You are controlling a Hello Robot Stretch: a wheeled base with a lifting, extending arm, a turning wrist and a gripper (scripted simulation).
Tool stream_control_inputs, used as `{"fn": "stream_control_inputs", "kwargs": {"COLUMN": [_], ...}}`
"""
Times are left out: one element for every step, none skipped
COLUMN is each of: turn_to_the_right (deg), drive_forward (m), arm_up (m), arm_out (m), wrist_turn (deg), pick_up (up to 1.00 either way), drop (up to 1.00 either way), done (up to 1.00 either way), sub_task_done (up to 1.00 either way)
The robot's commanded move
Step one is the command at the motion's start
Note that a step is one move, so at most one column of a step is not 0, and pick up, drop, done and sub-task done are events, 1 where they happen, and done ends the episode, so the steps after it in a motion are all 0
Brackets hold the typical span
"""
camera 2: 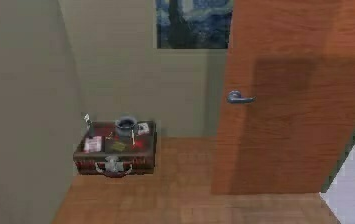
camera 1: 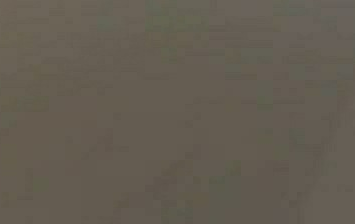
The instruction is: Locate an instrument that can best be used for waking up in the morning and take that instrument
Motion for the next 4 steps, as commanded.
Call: {"fn": "stream_control_inputs", "kwargs": {"turn_to_the_right": [-45.0,-36.0,0.0,-15.0], "drive_forward": [0.0,0.0,0.25,0.0], "arm_up": [0.0,0.0,0.0,0.0], "arm_out": [0.0,0.0,0.0,0.0], "wrist_turn": [0.0,0.0,0.0,0.0], "pick_up": [0.0,0.0,0.0,0.0], "drop": [0.0,0.0,0.0,0.0], "done": [0.0,0.0,0.0,0.0], "sub_task_done": [0.0,0.0,0.0,0.0]}}
